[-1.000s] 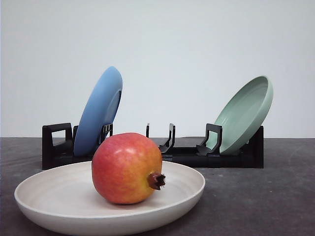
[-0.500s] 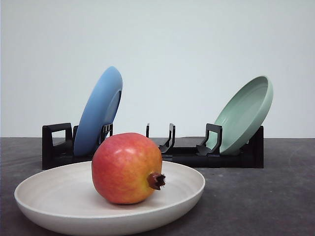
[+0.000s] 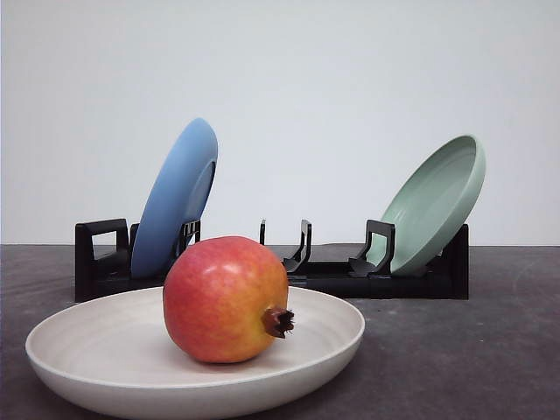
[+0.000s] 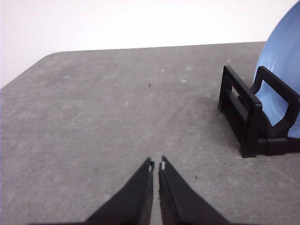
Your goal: Place pomegranate in white plate
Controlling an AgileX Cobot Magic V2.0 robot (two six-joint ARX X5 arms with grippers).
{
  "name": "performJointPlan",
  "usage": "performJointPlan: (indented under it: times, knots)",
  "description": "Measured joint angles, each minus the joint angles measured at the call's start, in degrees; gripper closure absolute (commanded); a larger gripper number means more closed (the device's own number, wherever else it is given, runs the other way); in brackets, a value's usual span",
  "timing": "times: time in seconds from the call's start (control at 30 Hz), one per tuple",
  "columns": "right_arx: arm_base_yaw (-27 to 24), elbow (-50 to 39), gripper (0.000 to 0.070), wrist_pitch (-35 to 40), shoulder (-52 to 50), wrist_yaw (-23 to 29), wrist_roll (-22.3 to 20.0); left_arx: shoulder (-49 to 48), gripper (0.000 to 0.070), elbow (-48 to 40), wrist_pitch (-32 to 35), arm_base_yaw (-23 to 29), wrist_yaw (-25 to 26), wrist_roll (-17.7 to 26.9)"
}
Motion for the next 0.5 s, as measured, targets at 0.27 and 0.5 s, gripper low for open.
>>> performJointPlan:
  times: [0.27,0.5]
  knots:
    - [0.00,0.00,0.0678,0.00,0.00,-0.02,0.00,0.00,0.0700,0.00,0.00,0.00,0.00,0.00]
    - [0.00,0.00,0.0678,0.00,0.00,0.00,0.00,0.00,0.0700,0.00,0.00,0.00,0.00,0.00]
